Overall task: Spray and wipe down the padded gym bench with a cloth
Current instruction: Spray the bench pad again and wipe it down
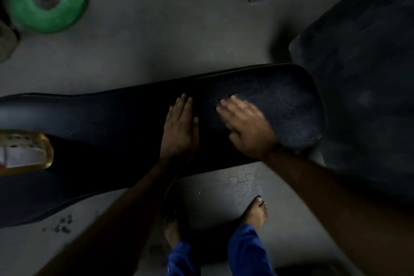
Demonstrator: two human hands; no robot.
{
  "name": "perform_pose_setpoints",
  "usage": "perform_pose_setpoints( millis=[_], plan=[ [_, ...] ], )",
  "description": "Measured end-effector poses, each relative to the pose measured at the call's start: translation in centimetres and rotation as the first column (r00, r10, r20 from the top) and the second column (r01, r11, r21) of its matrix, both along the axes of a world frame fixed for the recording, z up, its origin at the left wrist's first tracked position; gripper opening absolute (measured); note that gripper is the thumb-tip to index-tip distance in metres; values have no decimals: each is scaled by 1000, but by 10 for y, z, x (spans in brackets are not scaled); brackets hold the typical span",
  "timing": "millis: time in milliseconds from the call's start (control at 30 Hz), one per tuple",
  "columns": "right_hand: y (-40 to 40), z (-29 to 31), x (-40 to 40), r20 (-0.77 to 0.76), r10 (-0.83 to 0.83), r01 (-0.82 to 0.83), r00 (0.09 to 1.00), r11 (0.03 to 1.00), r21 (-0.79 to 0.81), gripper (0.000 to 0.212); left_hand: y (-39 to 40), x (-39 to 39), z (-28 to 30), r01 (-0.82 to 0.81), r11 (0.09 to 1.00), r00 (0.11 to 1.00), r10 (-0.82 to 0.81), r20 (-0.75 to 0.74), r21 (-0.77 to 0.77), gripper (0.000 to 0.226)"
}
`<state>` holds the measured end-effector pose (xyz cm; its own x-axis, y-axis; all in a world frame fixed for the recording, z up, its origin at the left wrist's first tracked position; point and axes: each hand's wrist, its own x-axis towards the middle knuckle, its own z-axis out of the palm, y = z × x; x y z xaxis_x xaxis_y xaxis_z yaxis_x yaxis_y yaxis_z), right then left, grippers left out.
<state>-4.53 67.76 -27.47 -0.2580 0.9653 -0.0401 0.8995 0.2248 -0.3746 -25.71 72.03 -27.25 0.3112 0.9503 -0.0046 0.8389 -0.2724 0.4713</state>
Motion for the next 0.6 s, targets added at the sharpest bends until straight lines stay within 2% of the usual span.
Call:
perform_pose_setpoints(
  millis=[33,67,100,133,167,233,267,300,333,367,400,433,467,500,567,600],
  plan=[
    [12,0,9,9,-115,115,993,993,1,74,-3,-16,0,-43,998,999,44,-25,35,53],
    [21,1,6,-1,-316,316,949,948,-19,74,-6,-31,-2,-86,994,993,92,-80,68,53],
    [27,3,-13,18,-527,527,850,849,-29,75,-10,-44,-4,-108,991,983,118,-140,74,55],
    [31,4,-47,28,-626,627,779,778,-36,77,-13,-56,-6,-112,992,974,121,-189,61,57],
    [30,5,-80,8,-609,608,793,792,-48,78,-14,-61,-7,-89,995,972,98,-215,52,59],
    [19,9,-112,-24,-285,283,958,957,-67,78,-11,-60,-7,-42,998,985,50,-164,49,58],
    [18,10,-102,-42,-105,102,994,992,-73,77,-10,-58,-4,-42,998,995,45,-91,36,56],
    [22,7,-86,-34,4,-5,999,1000,-31,75,-10,-63,1,-67,997,998,68,-16,36,53],
    [29,6,-72,-16,0,0,1000,1000,5,73,-12,-74,5,-108,993,994,106,36,51,51],
    [40,6,-64,-3,-139,139,990,990,16,71,-17,-88,9,-156,985,987,152,52,77,49],
    [49,8,-69,-5,-344,344,939,939,3,70,-21,-103,10,-196,974,980,194,29,114,48],
    [54,9,-89,-2,-531,531,847,847,-23,72,-25,-119,9,-221,965,974,226,-21,140,49],
    [55,8,-120,8,-610,609,793,792,-42,75,-28,-133,7,-244,962,964,254,-74,127,53],
    [52,11,-152,-11,-569,568,822,821,-53,76,-31,-142,5,-267,960,954,276,-117,86,58],
    [39,11,-187,-59,-206,204,977,978,-43,75,-31,-151,1,-275,961,949,275,-152,22,64],
    [40,10,-182,-59,-20,19,998,999,-32,73,-30,-154,0,-262,965,955,261,-140,8,64]
  ],
)
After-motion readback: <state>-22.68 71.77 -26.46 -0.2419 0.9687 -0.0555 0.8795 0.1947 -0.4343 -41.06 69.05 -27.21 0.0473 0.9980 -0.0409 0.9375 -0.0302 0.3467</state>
